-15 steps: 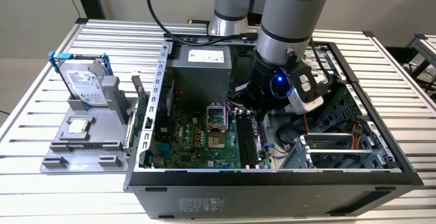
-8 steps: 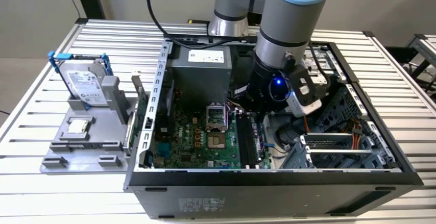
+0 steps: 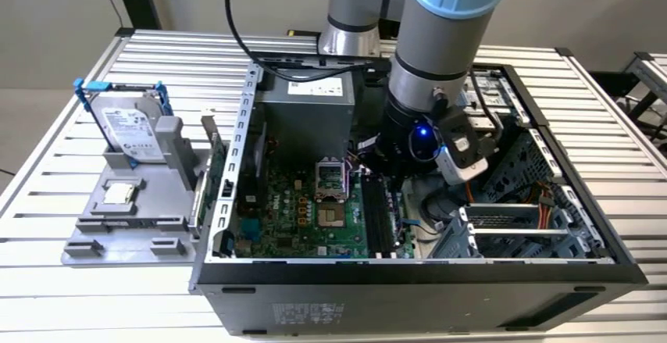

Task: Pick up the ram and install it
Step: 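Insert the ram into the slot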

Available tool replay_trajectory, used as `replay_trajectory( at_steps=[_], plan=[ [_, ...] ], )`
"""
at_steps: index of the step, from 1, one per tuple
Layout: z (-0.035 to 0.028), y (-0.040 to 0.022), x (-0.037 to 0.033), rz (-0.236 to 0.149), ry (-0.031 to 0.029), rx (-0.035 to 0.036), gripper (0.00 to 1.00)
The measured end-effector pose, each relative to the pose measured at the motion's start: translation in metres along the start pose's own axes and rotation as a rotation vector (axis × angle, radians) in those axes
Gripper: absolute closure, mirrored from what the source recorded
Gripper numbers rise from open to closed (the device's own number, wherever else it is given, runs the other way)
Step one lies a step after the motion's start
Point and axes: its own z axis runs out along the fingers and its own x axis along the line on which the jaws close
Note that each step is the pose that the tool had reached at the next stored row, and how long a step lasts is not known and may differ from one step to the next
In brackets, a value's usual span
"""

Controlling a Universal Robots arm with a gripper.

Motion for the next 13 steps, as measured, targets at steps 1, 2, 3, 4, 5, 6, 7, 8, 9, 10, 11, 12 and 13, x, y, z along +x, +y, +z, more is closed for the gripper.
replay_trajectory(
  at_steps=[1,2,3,4,5,6,7,8,9,10,11,12,13],
  plan=[
    [0.0002,-0.0004,0.0000,0.000,0.0000,-0.0001,1.00],
    [0.0003,-0.0010,0.0002,0.000,0.0000,-0.0003,1.00],
    [0.0003,-0.0021,0.0005,-0.001,0.0000,-0.0001,1.00],
    [0.0004,-0.0034,0.0011,-0.001,0.0000,-0.0002,1.00],
    [0.0004,-0.0044,0.0021,-0.002,0.0000,-0.0002,1.00],
    [0.0005,-0.0054,0.0036,-0.003,0.0000,-0.0003,1.00],
    [0.0007,-0.0060,0.0045,-0.003,0.0000,-0.0003,1.00],
    [0.0012,-0.0061,0.0046,-0.003,-0.0001,-0.0005,1.00],
    [0.0014,-0.0062,0.0046,-0.003,-0.0001,-0.0003,1.00],
    [0.0018,-0.0065,0.0046,-0.004,-0.0001,-0.0003,1.00],
    [0.0024,-0.0068,0.0047,-0.004,-0.0001,-0.0004,1.00],
    [0.0033,-0.0069,0.0047,-0.005,0.0000,-0.0004,1.00],
    [0.0039,-0.0071,0.0048,-0.005,0.0000,-0.0003,1.00]
  ],
)
